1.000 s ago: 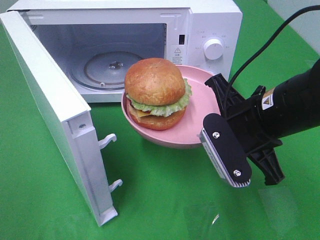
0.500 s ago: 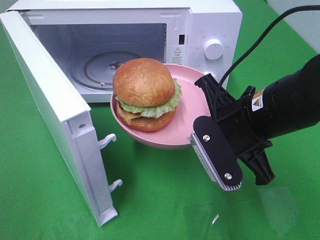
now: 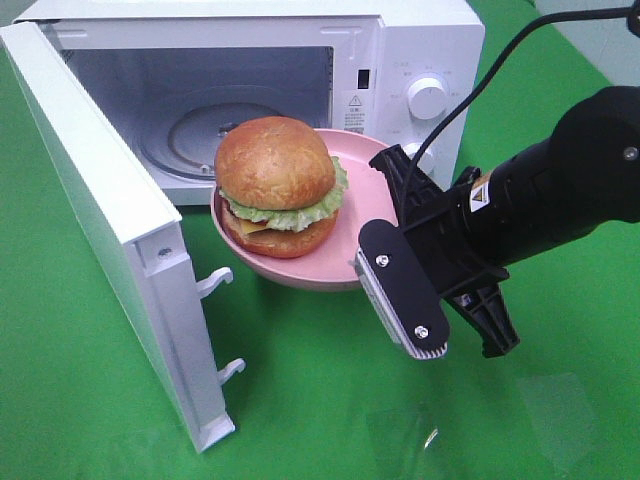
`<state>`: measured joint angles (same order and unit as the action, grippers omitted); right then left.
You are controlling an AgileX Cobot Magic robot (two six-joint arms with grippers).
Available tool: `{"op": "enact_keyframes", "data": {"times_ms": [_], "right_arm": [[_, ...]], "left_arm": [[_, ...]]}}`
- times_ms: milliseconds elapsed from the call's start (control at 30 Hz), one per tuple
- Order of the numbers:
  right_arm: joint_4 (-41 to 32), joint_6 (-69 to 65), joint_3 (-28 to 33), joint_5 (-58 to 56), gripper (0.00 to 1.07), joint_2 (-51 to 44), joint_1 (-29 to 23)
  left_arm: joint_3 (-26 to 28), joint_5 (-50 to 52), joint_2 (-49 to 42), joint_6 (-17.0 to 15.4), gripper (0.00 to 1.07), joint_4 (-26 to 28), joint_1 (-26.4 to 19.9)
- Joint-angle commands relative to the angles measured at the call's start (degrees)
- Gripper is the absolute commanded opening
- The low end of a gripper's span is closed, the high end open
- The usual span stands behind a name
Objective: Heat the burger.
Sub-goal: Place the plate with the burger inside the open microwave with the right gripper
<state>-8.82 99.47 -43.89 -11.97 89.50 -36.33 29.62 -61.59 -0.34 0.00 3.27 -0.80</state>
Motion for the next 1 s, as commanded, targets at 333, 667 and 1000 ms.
{"op": "enact_keyframes", "data": {"times_ms": [333, 667, 1000], "right_arm": [[-0.97, -0.69, -5.5, 3.15, 0.0, 3.67, -0.06], [-1.03, -0.8, -9.63, 2.46, 0.0, 7.22, -1.2], [-1.03, -0.8, -12.03, 2.12, 0.0, 9.28, -1.2]], "left_arm": [[-0.06, 0.46, -0.86, 0.0, 1.0, 0.4, 0.0], [-0.06, 0.46, -0.86, 0.0, 1.0, 0.4, 0.0], [-0.06, 0.46, -0.86, 0.0, 1.0, 0.4, 0.0]]}}
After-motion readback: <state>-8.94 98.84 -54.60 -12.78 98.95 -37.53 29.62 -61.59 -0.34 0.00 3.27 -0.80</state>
